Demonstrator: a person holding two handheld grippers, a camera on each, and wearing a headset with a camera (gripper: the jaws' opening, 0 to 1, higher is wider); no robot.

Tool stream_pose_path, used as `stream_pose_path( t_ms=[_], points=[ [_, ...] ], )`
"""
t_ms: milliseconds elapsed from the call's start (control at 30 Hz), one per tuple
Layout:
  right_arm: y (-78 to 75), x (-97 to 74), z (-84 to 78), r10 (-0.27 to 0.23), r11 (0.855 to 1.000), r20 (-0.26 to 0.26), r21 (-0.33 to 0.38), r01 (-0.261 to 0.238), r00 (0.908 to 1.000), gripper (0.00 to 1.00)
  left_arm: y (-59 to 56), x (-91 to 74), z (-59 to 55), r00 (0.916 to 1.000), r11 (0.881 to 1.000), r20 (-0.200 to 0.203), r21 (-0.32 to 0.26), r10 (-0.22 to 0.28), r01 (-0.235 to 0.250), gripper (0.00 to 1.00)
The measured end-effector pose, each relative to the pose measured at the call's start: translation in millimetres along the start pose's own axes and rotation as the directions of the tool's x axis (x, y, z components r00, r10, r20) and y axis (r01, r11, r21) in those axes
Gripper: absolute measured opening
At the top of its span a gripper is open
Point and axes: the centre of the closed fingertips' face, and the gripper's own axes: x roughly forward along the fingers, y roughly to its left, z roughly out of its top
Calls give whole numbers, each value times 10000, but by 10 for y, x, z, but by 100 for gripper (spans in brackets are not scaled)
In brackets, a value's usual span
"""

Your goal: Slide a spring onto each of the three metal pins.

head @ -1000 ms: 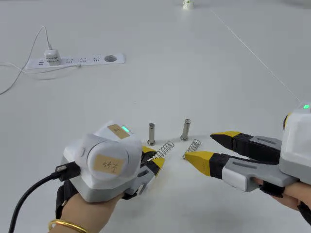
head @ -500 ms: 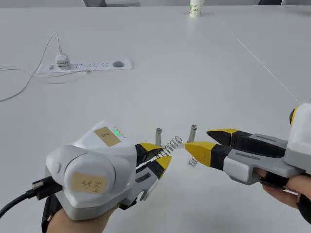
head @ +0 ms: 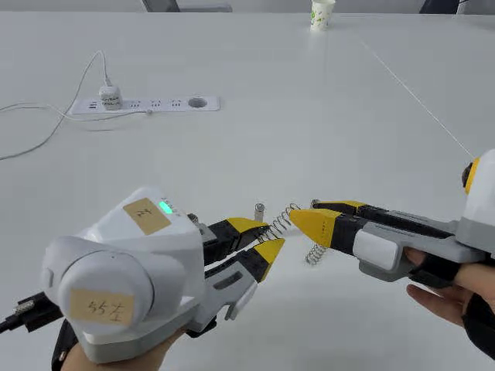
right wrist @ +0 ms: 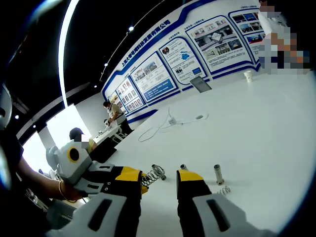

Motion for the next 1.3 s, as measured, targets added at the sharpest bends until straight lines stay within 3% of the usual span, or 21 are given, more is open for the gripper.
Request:
stream_pose_path(
  t_ms=[167, 367, 600, 1000, 1300],
  points=[
    [76, 18, 21, 391, 9972, 159, 638, -401, 9991, 25, -22, -37, 38, 9996, 9997, 280, -201, -101, 107, 10],
    [132, 33, 26, 663, 9925, 228, 1017, -682, 9975, 21, -52, -90, 114, 9952, 9982, 945, -523, -259, 310, 10],
    [220, 41, 60, 1121, 9815, 408, 1513, -1170, 9929, 15, -63, -107, 157, 9919, 9976, 1232, -581, -303, 377, 10],
    [299, 53, 35, 1427, 9869, 319, 717, -1447, 9893, 13, -65, -114, 111, 9951, 9989, 968, -414, -194, 235, 11],
    [353, 90, 43, 1585, 9870, 268, 231, -1591, 9870, 11, -34, -98, 46, 9981, 9972, 610, -751, -29, 74, 11]
  ],
)
